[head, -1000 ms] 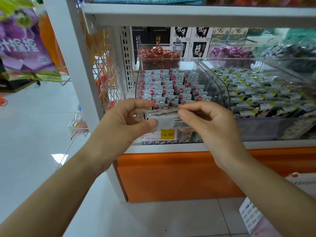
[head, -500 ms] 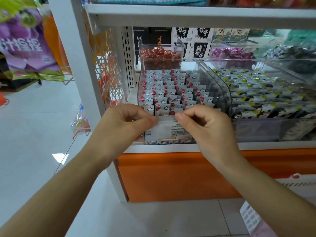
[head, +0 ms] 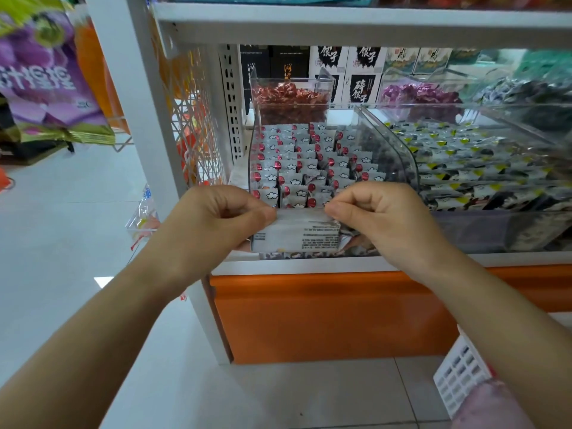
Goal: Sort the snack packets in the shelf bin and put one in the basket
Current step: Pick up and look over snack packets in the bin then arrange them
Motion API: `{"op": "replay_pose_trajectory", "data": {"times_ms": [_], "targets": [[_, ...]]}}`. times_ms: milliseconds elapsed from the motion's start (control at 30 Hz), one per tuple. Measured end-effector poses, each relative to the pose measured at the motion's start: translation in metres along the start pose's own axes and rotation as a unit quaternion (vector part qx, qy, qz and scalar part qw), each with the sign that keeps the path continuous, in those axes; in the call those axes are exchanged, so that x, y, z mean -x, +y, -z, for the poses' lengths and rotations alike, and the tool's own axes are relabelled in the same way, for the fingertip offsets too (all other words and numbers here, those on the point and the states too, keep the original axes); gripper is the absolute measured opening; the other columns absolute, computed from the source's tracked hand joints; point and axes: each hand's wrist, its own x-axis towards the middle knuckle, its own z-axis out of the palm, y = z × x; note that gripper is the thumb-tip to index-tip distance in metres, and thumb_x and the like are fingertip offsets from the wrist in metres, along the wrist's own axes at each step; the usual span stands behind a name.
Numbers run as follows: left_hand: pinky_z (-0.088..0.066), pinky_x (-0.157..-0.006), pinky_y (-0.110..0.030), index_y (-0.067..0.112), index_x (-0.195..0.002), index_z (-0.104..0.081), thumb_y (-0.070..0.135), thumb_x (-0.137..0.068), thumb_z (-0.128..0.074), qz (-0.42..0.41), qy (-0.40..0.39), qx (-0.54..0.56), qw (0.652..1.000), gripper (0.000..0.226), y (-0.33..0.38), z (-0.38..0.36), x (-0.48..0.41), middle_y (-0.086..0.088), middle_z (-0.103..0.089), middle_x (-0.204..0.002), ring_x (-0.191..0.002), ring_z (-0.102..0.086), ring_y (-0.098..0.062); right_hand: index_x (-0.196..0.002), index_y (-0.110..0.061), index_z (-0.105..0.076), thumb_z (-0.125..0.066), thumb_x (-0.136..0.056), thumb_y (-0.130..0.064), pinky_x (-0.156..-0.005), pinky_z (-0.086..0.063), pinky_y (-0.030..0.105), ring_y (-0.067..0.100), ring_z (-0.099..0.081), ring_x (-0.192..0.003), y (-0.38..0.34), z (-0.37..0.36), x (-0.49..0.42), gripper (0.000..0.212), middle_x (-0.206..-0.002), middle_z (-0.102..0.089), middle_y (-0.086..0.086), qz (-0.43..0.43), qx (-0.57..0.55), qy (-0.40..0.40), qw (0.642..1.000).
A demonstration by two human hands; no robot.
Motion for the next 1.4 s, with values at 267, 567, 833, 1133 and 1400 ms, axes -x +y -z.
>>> {"op": "replay_pose_trajectory", "data": {"times_ms": [267,567,833,1133,1400], "targets": [[-0.054,-0.068,-0.014,0.033,-0.091,-0.069,0.041,-0.065,-0.065,0.022,-0.066,-0.007,0.998,0.028,0.002,0.0,0.001,0.013,-0.072,-0.085,-0.077,-0.067,-0.001,-0.071,-0.015,-0.067,-0.061,-0.087,-0.007,-0.04,-0.048,0.014,0.001,-0.065,-0.05,0.006,-0.004,0.001,0.018,-0.062,-0.07,-0.014,-0.019,-0.064,0.043,0.997],[-0.052,-0.055,-0.016,0.013,-0.102,-0.067,0.03,-0.089,-0.056,-0.005,0.081,0.03,0.996,0.024,0.004,-0.006,-0.01,0.002,-0.071,-0.081,-0.071,-0.066,-0.003,-0.111,-0.022,-0.065,-0.069,-0.079,-0.014,-0.071,-0.06,0.033,0.019,-0.071,-0.077,0.012,-0.005,-0.005,0.033,-0.095,-0.074,-0.003,-0.012,-0.107,0.065,0.992],[-0.015,-0.112,-0.051,0.029,-0.14,-0.039,0.053,-0.088,-0.042,-0.087,0.039,-0.436,0.895,0.057,-0.023,-0.011,-0.027,-0.004,-0.011,-0.157,-0.142,-0.002,-0.026,-0.092,-0.021,-0.059,-0.066,-0.085,-0.012,-0.073,-0.059,0.032,0.012,-0.069,-0.076,0.012,0.001,-0.034,0.014,-0.091,-0.067,-0.004,0.0,-0.082,0.207,0.975],[-0.021,-0.109,-0.051,0.015,-0.102,-0.064,0.024,-0.09,-0.057,-0.107,0.077,-0.383,0.914,0.016,-0.03,-0.016,-0.035,-0.011,-0.03,-0.15,-0.14,-0.011,-0.03,-0.096,-0.004,-0.065,-0.072,-0.08,-0.029,-0.061,-0.036,0.027,0.015,-0.059,-0.082,-0.006,-0.018,-0.084,0.031,-0.091,-0.065,0.005,0.064,0.24,0.056,0.967],[-0.018,-0.107,-0.039,0.009,-0.085,-0.068,0.01,-0.084,-0.065,-0.149,0.143,-0.326,0.923,0.004,-0.028,-0.023,-0.035,-0.014,-0.042,-0.141,-0.135,-0.023,-0.033,-0.103,-0.015,-0.067,-0.065,-0.085,-0.034,-0.082,-0.042,0.036,0.025,-0.051,-0.104,-0.003,-0.045,-0.095,0.026,-0.102,-0.061,0.008,0.091,0.373,-0.014,0.923]]}}
